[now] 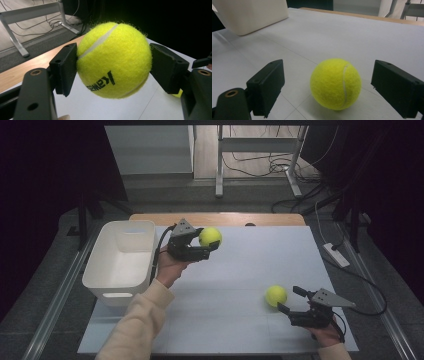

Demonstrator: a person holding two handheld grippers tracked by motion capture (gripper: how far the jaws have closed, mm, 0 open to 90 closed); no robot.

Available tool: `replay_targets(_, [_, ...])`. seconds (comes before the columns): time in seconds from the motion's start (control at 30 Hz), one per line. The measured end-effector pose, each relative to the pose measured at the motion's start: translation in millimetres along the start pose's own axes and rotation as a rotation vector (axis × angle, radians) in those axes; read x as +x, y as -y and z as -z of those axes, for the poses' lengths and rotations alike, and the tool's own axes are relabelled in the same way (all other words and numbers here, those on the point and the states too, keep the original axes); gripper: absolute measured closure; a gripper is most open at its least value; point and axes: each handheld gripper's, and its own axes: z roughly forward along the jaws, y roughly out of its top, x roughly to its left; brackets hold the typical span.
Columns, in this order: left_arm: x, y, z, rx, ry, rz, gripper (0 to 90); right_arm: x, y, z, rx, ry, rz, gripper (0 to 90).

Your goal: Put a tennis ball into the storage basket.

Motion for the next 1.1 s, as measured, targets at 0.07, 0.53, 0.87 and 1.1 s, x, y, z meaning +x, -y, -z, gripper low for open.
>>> replay_targets(0.07, [0.8,-0.7,2.1,-0.004,-0.004,0.001,27.5,0.0,0.0,0.0,-0.001,0.001,0.000,11.7])
replay_targets(0.53, [9.3,-3.7,18.6,-0.034,-0.035,0.011,27.5,-0.2,0.0,0.2,-0.001,0.002,0.000,11.7])
replay_targets(0.87, [13.2,-3.6,28.4,-0.043,-0.060,0.009,27.5,0.0,0.0,-0.1,0.001,0.002,0.001,11.7])
replay_targets(1.1, [16.5,-3.1,37.2,-0.055,-0.078,0.012,27.5,0.0,0.0,-0.1,0.001,0.001,0.002,11.7])
